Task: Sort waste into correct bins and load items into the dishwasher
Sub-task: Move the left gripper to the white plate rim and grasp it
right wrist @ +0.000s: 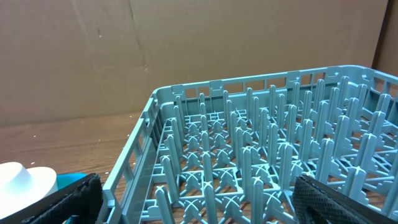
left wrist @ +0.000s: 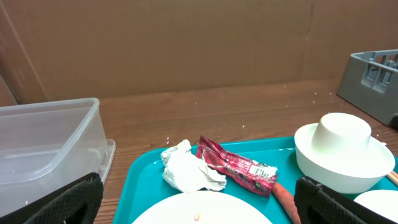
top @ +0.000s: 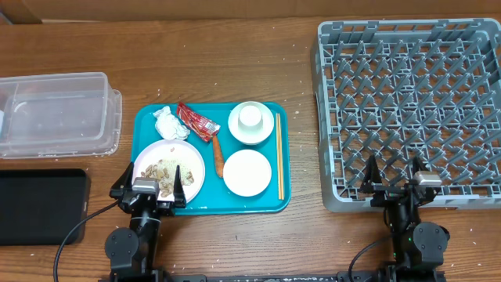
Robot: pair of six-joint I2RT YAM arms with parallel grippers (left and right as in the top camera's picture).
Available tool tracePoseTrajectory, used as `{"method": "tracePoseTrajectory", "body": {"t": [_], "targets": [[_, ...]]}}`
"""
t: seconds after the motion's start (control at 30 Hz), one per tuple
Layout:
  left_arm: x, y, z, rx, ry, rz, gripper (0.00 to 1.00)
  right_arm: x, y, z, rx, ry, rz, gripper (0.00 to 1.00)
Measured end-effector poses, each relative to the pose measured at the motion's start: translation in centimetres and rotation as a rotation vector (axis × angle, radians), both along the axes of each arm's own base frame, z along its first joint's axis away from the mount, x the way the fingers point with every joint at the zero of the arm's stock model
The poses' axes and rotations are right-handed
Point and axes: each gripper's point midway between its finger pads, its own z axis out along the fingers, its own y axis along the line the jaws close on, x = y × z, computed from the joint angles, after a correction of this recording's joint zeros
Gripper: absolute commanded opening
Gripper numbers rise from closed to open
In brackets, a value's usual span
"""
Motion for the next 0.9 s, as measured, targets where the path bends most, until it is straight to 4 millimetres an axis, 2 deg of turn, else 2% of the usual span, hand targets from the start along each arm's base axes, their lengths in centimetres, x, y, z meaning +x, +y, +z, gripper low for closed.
{"method": "tracePoseTrajectory", "body": {"t": [0.2,0.27,0.3,0.37,0.4,0.53,0.7,0.73,0.83,0.9], "targets": [[0.0,0.0,0.4,0.000,-0.016,-0.002,1.00,0.0,0.0,0.0,0.000,0.000,0.000,1.00],[0.0,-0.6,0.7,-0.024,-0.028,-0.033,1.00,0.0,0.0,0.0,0.000,0.000,0.000,1.00],[-0.1,-1.6,1.1,-0.053,-0.040,-0.089,1.00,0.0,0.0,0.0,0.000,0.000,0.000,1.00],[-0.4,-3.1,2.2,-0.072,-0.081,-0.180,1.00,0.0,0.0,0.0,0.000,-0.001,0.000,1.00],[-0.8,-4.3,3.7,-0.071,-0.140,-0.255,1.00,0.0,0.0,0.0,0.000,0.000,0.000,1.00],[-2.5,-6.8,7.2,-0.045,-0.276,-0.418,1.00,0.0,0.0,0.0,0.001,0.000,0.000,1.00],[-2.8,-7.1,7.4,-0.104,-0.155,-0.427,1.00,0.0,0.0,0.0,0.000,0.000,0.000,1.00],[-2.8,-7.0,7.4,-0.133,-0.085,-0.416,1.00,0.0,0.0,0.0,0.000,0.000,0.000,1.00],[-2.0,-6.6,8.0,-0.173,0.039,-0.389,1.00,0.0,0.0,0.0,0.000,0.000,0.001,1.00],[-0.8,-6.5,9.4,-0.191,0.098,-0.382,1.00,0.0,0.0,0.0,0.000,0.001,0.000,1.00]]}}
